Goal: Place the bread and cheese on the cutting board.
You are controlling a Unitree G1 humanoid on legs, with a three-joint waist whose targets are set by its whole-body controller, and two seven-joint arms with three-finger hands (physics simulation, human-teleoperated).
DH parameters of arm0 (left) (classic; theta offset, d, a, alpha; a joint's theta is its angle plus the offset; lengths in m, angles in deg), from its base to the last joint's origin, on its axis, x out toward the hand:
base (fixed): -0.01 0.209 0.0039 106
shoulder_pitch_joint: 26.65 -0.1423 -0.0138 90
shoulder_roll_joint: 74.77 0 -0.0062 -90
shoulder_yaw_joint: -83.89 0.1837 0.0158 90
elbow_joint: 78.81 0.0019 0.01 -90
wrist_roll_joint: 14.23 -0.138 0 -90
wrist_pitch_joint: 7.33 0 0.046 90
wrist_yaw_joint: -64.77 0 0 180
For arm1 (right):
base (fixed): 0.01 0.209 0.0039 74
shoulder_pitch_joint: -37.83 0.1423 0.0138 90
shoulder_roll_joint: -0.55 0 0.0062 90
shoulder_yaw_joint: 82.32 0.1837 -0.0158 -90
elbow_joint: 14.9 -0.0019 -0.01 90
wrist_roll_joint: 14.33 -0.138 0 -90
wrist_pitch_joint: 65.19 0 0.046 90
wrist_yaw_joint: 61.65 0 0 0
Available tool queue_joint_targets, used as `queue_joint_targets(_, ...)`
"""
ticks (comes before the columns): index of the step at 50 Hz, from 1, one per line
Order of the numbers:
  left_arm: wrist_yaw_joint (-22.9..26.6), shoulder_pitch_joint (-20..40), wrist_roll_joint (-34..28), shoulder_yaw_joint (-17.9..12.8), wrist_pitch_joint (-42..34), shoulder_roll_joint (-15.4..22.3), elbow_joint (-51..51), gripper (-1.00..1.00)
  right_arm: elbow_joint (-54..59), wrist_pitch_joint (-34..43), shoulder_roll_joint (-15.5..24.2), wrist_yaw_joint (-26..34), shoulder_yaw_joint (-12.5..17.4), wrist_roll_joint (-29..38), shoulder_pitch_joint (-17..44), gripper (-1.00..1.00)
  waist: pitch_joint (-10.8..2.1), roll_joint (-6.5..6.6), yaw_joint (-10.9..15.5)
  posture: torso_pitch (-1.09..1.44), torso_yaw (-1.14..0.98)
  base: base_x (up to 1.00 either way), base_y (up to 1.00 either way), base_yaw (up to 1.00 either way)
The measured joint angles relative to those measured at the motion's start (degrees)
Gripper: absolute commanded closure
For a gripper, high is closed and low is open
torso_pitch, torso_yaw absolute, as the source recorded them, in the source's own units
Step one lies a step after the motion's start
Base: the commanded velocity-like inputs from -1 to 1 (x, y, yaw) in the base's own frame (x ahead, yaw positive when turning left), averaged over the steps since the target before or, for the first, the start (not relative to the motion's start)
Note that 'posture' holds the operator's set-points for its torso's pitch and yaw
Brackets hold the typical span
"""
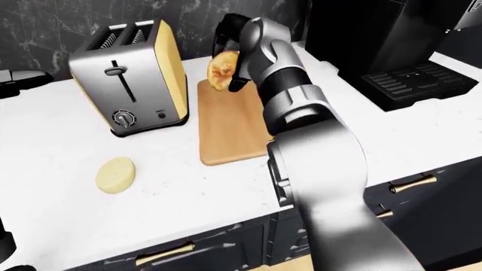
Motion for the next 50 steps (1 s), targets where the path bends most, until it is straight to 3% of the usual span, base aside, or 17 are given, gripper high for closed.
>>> queue_joint_targets(11, -0.2, -0.1, 0.3, -0.4, -0.1, 0.3, -0.2, -1.0, 1.2, 11.9, -0.2, -12.6, 5.7, -7.3, -1.2, 1.0, 0.0, -0.39, 0.7, 0.0, 0.0, 0.0, 0.0, 0.0)
queue_joint_targets(18, -0.1, -0.9, 0.4, -0.6, 0.1, 0.1, -0.3, -1.0, 1.0, 15.2, 0.8, -17.1, 5.7, -10.7, -2.3, 1.0, -0.15, -0.62, 0.8, 0.0, 0.0, 0.0, 0.0, 0.0)
queue_joint_targets(50, 0.1, -1.5, 0.4, -0.7, 0.5, -0.1, -0.1, -1.0, 1.3, 17.0, 0.6, -21.8, 6.8, -15.5, -5.5, 1.0, -0.28, -0.9, 0.9, 0.0, 0.0, 0.0, 0.0, 0.0)
